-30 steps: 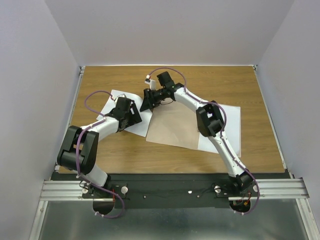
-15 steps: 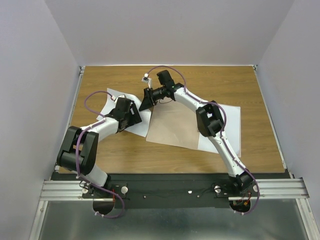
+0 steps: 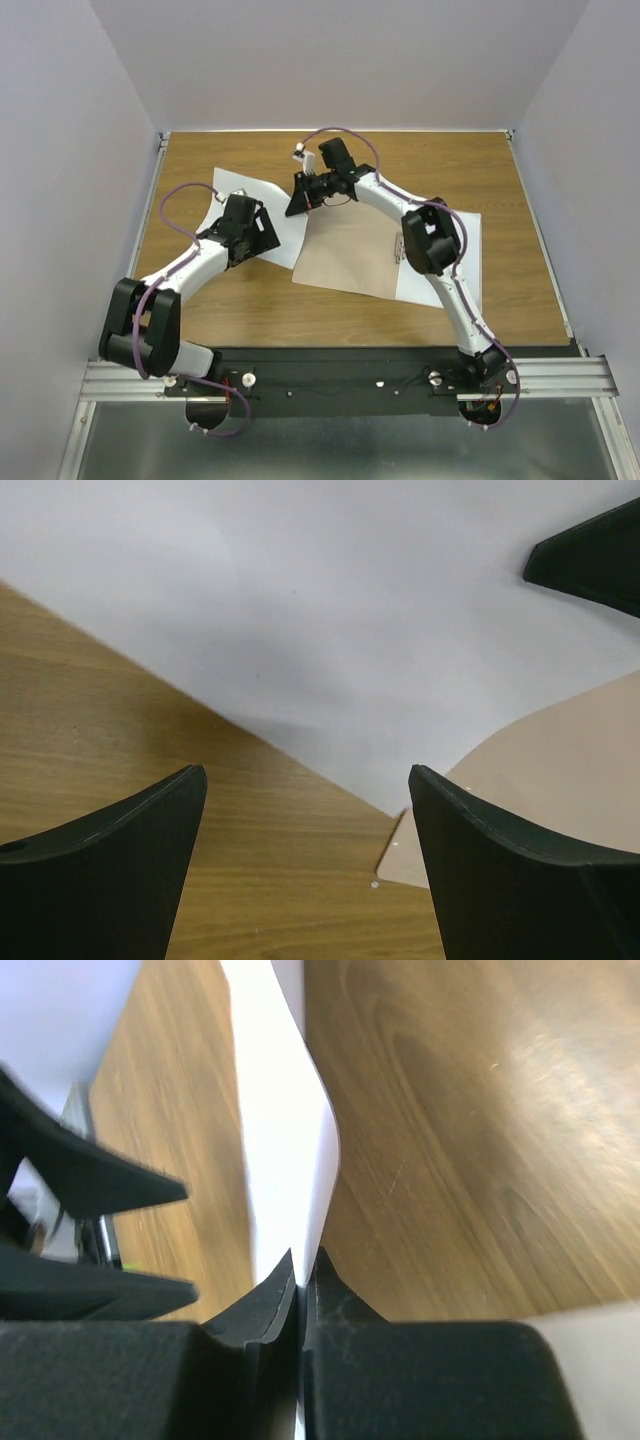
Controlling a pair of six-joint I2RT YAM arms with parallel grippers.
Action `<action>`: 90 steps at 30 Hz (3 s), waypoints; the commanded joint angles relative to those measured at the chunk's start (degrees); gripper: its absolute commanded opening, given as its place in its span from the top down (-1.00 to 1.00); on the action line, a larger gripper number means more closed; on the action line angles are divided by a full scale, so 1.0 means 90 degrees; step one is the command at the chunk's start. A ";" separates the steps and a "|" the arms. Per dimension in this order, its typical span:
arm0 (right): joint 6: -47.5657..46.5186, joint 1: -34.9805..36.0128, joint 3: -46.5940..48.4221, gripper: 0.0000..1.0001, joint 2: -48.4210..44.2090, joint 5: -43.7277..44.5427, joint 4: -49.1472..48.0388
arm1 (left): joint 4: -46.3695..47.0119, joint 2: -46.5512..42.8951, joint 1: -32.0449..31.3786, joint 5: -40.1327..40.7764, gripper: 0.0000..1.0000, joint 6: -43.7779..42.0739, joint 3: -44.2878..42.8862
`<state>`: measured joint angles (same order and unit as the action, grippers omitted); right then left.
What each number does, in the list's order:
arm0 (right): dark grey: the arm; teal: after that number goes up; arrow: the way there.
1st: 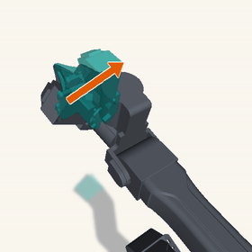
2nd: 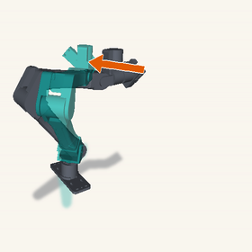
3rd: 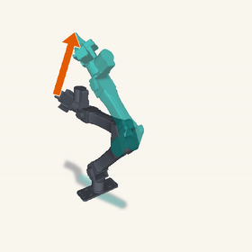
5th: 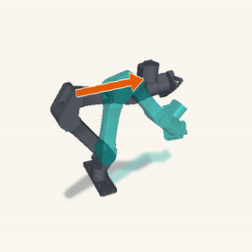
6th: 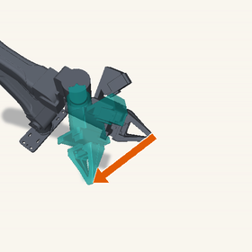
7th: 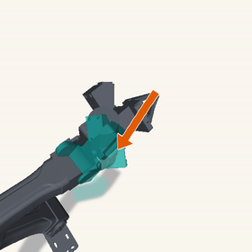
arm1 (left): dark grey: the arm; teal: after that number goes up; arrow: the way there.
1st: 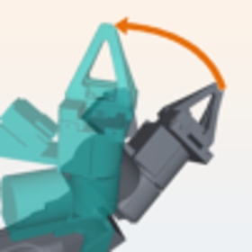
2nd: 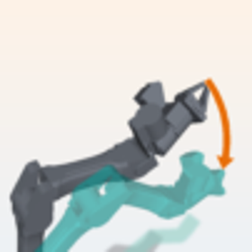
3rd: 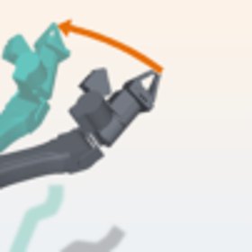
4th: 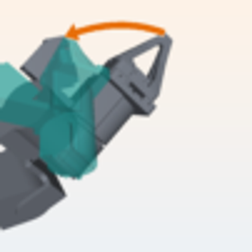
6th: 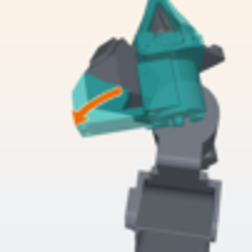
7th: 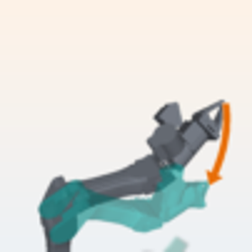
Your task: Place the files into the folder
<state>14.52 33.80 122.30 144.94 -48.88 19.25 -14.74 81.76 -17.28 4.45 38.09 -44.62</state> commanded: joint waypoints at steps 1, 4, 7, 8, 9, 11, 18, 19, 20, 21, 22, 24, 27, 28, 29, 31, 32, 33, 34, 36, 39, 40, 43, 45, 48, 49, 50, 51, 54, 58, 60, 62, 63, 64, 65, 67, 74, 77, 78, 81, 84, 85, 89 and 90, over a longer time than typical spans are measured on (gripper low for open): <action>0.0397 0.0053 -0.0736 0.77 -0.1318 0.1718 -0.0195 | -0.0325 -0.0851 -0.0063 -0.0006 -0.83 0.0065 -0.0355; 0.0651 -0.0025 -0.1612 0.80 -0.2080 0.2783 -0.0312 | -0.0305 -0.1076 -0.0111 -0.0035 -0.84 0.0075 -0.0345; 0.0866 -0.0288 -0.2792 0.80 -0.2812 0.3233 -0.0546 | -0.0218 -0.1057 -0.0209 -0.0113 -0.84 0.0075 -0.0325; 0.0954 -0.0482 -0.3098 0.80 -0.3007 0.3302 -0.0692 | -0.0159 -0.0979 -0.0315 -0.0152 -0.84 0.0085 -0.0296; 0.1032 -0.0591 -0.3429 0.80 -0.3396 0.3399 -0.0799 | -0.0014 -0.0940 -0.0365 -0.0201 -0.84 0.0094 -0.0267; 0.1149 -0.0902 -0.4568 0.81 -0.3876 0.3643 -0.1276 | 0.0172 -0.0746 -0.0492 -0.0464 -0.84 0.0094 -0.0199; 0.1676 -0.1607 -0.7022 0.80 -0.5703 0.5762 -0.1503 | 0.0905 0.0056 -0.1068 -0.0963 -0.84 0.0329 -0.0052; 0.1755 -0.1646 -0.7249 0.79 -0.6014 0.5908 -0.1533 | 0.0954 0.0163 -0.1165 -0.1031 -0.84 0.0348 -0.0052; 0.1784 -0.1704 -0.7406 0.79 -0.6143 0.6152 -0.1552 | 0.1003 0.0377 -0.1205 -0.1070 -0.84 0.0368 -0.0062; 0.1814 -0.1724 -0.7562 0.76 -0.6260 0.6299 -0.1562 | 0.1110 0.0476 -0.1254 -0.1090 -0.84 0.0378 -0.0081; 0.1891 -0.1734 -0.7863 0.74 -0.6368 0.6426 -0.1552 | 0.1149 0.0583 -0.1331 -0.1129 -0.84 0.0387 -0.0081; 0.2165 -0.1744 -0.8119 0.73 -0.6631 0.6302 -0.1611 | 0.1218 0.0857 -0.1390 -0.1139 -0.84 0.0426 -0.0110; 0.2321 -0.1734 -0.8695 0.71 -0.6924 0.5472 -0.2079 | 0.1296 0.1121 -0.1459 -0.1119 -0.84 0.0485 -0.0081; 0.2360 -0.1734 -0.8822 0.71 -0.6993 0.5471 -0.2283 | 0.1306 0.1179 -0.1478 -0.1119 -0.84 0.0495 -0.0081; 0.2245 -0.1734 -0.9065 0.71 -0.7052 0.5480 -0.2497 | 0.1306 0.1257 -0.1508 -0.1139 -0.84 0.0495 -0.0043; 0.2030 -0.1734 -0.9213 0.70 -0.7169 0.5616 -0.2568 | 0.1365 0.1297 -0.1537 -0.1129 -0.84 0.0543 -0.0003; 0.1855 -0.1734 -0.9291 0.70 -0.7208 0.5772 -0.2558 | 0.1384 0.1316 -0.1547 -0.1119 -0.84 0.0563 0.0026; 0.1766 -0.1734 -0.9321 0.69 -0.7305 0.6141 -0.2549 | 0.1384 0.1316 -0.1557 -0.1100 -0.84 0.0573 0.0036; 0.1668 -0.1744 -0.9350 0.69 -0.7354 0.6299 -0.2548 | 0.1384 0.1336 -0.1557 -0.1109 -0.84 0.0573 0.0036; 0.1346 -0.1744 -0.9438 0.69 -0.7539 0.6437 -0.2490 | 0.1384 0.1336 -0.1566 -0.1100 -0.84 0.0563 0.0055; 0.1121 -0.1744 -0.9507 0.66 -0.7891 0.6553 -0.2500 | 0.1384 0.1326 -0.1567 -0.1070 -0.84 0.0544 0.0065; 0.1121 -0.1734 -0.9517 0.66 -0.7960 0.6603 -0.2500 | 0.1384 0.1307 -0.1567 -0.1080 -0.84 0.0524 0.0065; 0.1042 -0.1734 -0.9585 0.65 -0.8116 0.6311 -0.2519 | 0.1384 0.1297 -0.1576 -0.1090 -0.84 0.0524 0.0095; 0.0994 -0.1734 -0.9663 0.64 -0.8117 0.5961 -0.2675 | 0.1384 0.1297 -0.1576 -0.1080 -0.84 0.0514 0.0104; 0.0984 -0.1715 -0.9848 0.63 -0.8107 0.5628 -0.2968 | 0.1394 0.1316 -0.1586 -0.1100 -0.84 0.0524 0.0124; 0.0994 -0.1705 -0.9868 0.63 -0.8088 0.5617 -0.3007 | 0.1394 0.1316 -0.1586 -0.1100 -0.84 0.0524 0.0134; 0.0994 -0.1676 -0.9878 0.63 -0.8058 0.5607 -0.3056 | 0.1394 0.1316 -0.1586 -0.1100 -0.84 0.0534 0.0143; 0.0984 -0.1666 -0.9888 0.63 -0.7990 0.5627 -0.3066 | 0.1423 0.1307 -0.1586 -0.1100 -0.84 0.0544 0.0153; 0.1042 -0.1569 -0.9888 0.62 -0.7892 0.5539 -0.3134 | 0.1433 0.1287 -0.1606 -0.1119 -0.84 0.0573 0.0182; 0.1149 -0.1315 -0.9956 0.59 -0.7814 0.5685 -0.3261 | 0.1443 0.1297 -0.1615 -0.1139 -0.84 0.0602 0.0212; 0.1421 -0.1256 -0.9995 0.59 -0.7794 0.5744 -0.3339 | 0.1472 0.1316 -0.1625 -0.1148 -0.84 0.0612 0.0222; 0.1579 -0.1207 -1.0141 0.59 -0.7823 0.5676 -0.3504 | 0.1462 0.1336 -0.1625 -0.1168 -0.84 0.0612 0.0212; 0.1734 -0.1207 -1.0180 0.58 -0.7853 0.5734 -0.3515 | 0.1472 0.1346 -0.1635 -0.1168 -0.84 0.0612 0.0212; 0.1794 -0.1197 -1.0268 0.58 -0.7882 0.5763 -0.3544 | 0.1472 0.1355 -0.1635 -0.1178 -0.84 0.0612 0.0221; 0.1852 -0.1187 -1.0298 0.58 -0.7950 0.5831 -0.3574 | 0.1472 0.1355 -0.1645 -0.1187 -0.84 0.0622 0.0222; 0.2165 -0.1187 -1.0395 0.57 -0.7990 0.5852 -0.3642 | 0.1492 0.1356 -0.1654 -0.1197 -0.84 0.0651 0.0231; 0.2868 -0.1022 -1.0874 0.50 -0.7814 0.5880 -0.4218 | 0.1531 0.1356 -0.1693 -0.1236 -0.84 0.0729 0.0280; 0.3092 -0.0905 -1.0942 0.49 -0.7775 0.5998 -0.4364 | 0.1560 0.1355 -0.1694 -0.1246 -0.84 0.0758 0.0309; 0.3180 -0.0788 -1.0991 0.49 -0.7756 0.6046 -0.4578 | 0.1570 0.1355 -0.1694 -0.1256 -0.84 0.0768 0.0329; 0.3405 -0.0486 -1.0991 0.48 -0.7570 0.6367 -0.4774 | 0.1609 0.1385 -0.1713 -0.1305 -0.84 0.0778 0.0348; 0.3707 -0.0338 -1.0962 0.49 -0.7277 0.6603 -0.4892 | 0.1609 0.1385 -0.1713 -0.1334 -0.84 0.0797 0.0378; 0.3795 -0.0318 -1.0952 0.49 -0.7219 0.6690 -0.4873 | 0.1609 0.1375 -0.1723 -0.1315 -0.84 0.0807 0.0387; 0.3952 -0.0308 -1.0845 0.54 -0.7393 0.7314 -0.4348 | 0.1599 0.1317 -0.1723 -0.1266 -0.84 0.0817 0.0446; 0.3943 -0.0308 -1.0796 0.55 -0.7597 0.7500 -0.3920 | 0.1609 0.1316 -0.1723 -0.1256 -0.84 0.0827 0.0465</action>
<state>46.92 30.68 24.18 79.48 9.47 -21.85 4.97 91.83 -31.79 -5.26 44.51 -43.48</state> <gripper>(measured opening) 0.237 0.919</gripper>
